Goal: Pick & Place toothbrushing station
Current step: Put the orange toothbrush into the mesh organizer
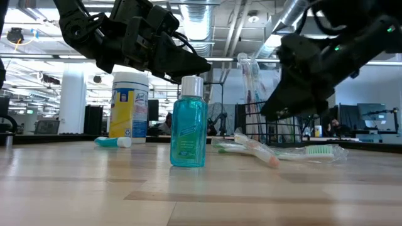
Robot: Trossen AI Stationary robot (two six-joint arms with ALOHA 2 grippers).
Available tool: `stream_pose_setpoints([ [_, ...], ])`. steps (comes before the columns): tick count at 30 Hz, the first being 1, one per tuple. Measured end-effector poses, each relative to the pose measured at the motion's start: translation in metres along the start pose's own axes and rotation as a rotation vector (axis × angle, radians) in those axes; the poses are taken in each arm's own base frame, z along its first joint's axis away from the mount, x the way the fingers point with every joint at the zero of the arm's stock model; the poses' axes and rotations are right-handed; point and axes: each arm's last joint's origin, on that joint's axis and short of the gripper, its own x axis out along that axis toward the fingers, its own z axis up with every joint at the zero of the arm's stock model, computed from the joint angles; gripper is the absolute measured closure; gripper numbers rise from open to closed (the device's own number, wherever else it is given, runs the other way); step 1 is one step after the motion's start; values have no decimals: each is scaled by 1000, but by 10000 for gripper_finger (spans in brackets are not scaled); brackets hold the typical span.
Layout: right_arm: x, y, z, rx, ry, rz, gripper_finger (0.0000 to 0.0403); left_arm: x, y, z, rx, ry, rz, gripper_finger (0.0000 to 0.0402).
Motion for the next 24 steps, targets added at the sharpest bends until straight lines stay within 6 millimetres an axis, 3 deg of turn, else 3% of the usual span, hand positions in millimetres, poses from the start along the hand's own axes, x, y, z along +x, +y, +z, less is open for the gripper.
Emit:
stream_pose_setpoints([
  [16,34,-9,-6,78,36,16,290,0,0,0,0,0,0,301],
  [24,41,-12,-3,100,21,26,290,0,0,0,0,0,0,301],
])
